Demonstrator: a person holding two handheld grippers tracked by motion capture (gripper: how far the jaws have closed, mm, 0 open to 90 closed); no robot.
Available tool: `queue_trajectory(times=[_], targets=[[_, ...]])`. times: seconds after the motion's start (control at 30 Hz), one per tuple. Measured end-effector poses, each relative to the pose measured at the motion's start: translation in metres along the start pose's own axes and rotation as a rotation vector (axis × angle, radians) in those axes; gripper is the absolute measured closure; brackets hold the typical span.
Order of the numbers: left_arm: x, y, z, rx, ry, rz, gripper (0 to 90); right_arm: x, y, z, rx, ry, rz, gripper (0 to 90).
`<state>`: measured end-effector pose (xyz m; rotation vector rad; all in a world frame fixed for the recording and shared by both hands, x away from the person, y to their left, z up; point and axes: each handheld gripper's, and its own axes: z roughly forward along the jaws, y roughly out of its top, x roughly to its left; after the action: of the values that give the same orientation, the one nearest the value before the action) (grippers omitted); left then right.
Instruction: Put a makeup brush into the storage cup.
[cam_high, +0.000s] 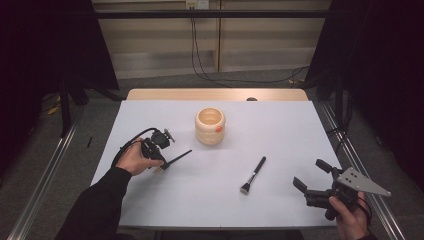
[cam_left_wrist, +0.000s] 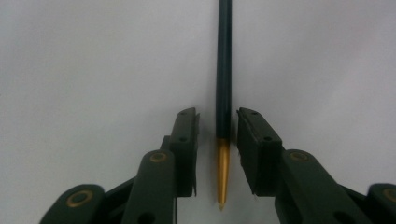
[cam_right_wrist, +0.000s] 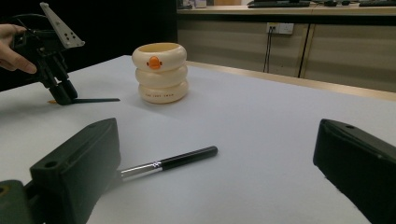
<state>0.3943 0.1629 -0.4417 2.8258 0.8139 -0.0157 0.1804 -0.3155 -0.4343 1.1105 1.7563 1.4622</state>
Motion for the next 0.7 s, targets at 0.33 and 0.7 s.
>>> queue_trajectory(times=[0.33, 0.7], targets=[[-0.0044, 0.0045, 0.0037, 0.037, 0.03, 0.018, 73.3, 0.0002, -0.0003, 0.0003, 0.003, -0.002, -0.005, 0.3], [-0.0051, 0.0048, 0.0028, 0.038, 0.019, 0.029, 83.3, 0.0002, -0.0006, 0.0007, 0.008, 0.001, 0.0, 0.3]])
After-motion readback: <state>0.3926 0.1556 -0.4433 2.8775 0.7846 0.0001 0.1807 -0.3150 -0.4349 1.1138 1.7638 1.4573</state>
